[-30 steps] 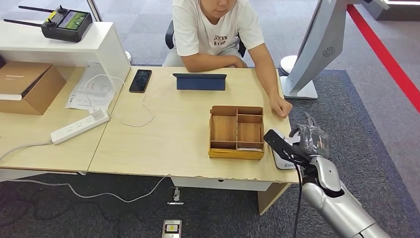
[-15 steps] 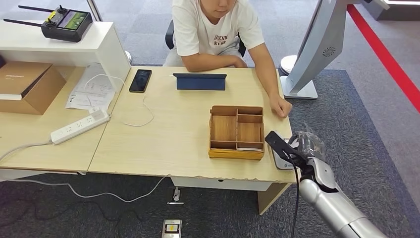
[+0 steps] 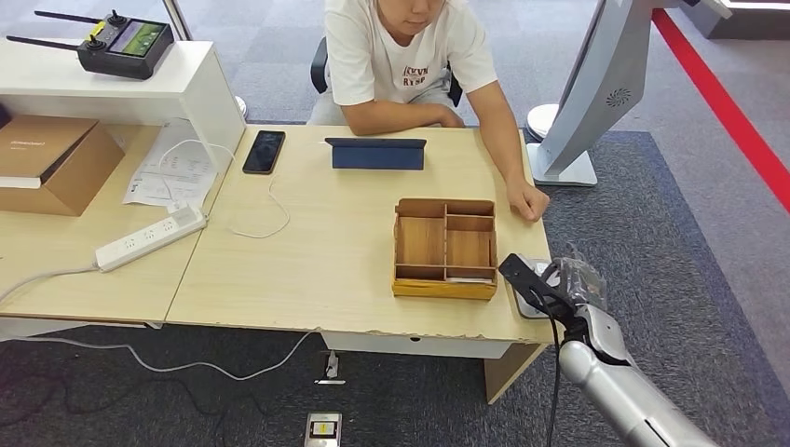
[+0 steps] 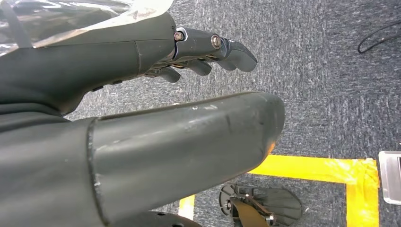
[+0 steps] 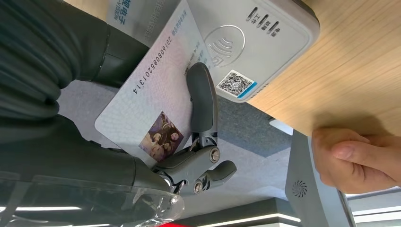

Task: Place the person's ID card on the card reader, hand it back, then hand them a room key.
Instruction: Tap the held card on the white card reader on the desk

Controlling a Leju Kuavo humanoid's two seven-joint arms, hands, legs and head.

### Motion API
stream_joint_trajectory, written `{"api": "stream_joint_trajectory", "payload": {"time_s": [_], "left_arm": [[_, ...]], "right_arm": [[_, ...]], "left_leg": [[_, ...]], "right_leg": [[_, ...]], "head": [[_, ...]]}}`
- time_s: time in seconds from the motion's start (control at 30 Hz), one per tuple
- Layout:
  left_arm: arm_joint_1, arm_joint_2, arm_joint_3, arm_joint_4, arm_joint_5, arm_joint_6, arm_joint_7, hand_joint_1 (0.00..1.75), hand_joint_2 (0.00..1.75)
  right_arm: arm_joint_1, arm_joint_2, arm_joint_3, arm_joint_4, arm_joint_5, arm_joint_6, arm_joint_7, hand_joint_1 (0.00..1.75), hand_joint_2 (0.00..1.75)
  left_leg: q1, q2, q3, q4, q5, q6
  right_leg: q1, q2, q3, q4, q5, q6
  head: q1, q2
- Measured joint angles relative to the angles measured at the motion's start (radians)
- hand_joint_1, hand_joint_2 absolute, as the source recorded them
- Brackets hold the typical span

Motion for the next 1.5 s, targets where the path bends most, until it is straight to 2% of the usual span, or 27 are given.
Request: {"api": "stream_joint_trajectory", "payload": {"time_s": [0.73,0.9,1.1,1.3,1.5], "left_arm": [[0.000,0.002,-0.001,0.000,0.004,0.000,-0.007,0.00,0.00],[0.001,0.004,-0.004,0.000,0.008,-0.005,-0.009,0.00,0.00],[0.000,0.006,-0.007,0.000,0.014,-0.006,-0.014,0.00,0.00],[0.000,0.007,-0.013,0.000,0.014,-0.005,-0.014,0.00,0.00],[-0.012,0.007,-0.033,0.000,-0.006,-0.006,0.004,0.00,0.00]], "right_arm": [[-0.007,0.022,0.006,0.020,-0.044,-0.062,-0.042,1.75,1.75],[-0.022,0.014,0.006,-0.048,-0.043,-0.090,-0.031,1.75,1.75],[-0.069,-0.007,0.005,-0.220,0.027,-0.096,0.017,1.75,1.75],[-0.125,-0.014,0.006,-0.358,0.072,-0.063,0.028,1.75,1.75],[-0.200,0.001,0.020,-0.388,0.116,-0.011,0.018,1.75,1.75]], "left_leg": [[0.000,0.000,0.001,0.000,0.000,0.000],[0.000,0.000,0.000,0.000,0.000,0.000],[0.000,0.000,0.000,0.000,0.000,0.000],[0.000,0.000,0.000,0.000,0.000,0.000],[0.000,0.000,0.000,0.000,0.000,0.000]], "right_leg": [[0.000,0.000,0.001,0.000,0.000,0.000],[0.000,0.000,0.001,0.000,0.000,0.000],[0.000,0.000,0.001,0.000,0.000,0.000],[0.000,0.000,0.001,0.000,0.000,0.000],[0.000,0.000,0.001,0.000,0.000,0.000]], "head": [[0.000,0.000],[0.000,0.000],[0.000,0.000],[0.000,0.000],[0.000,0.000]]}}
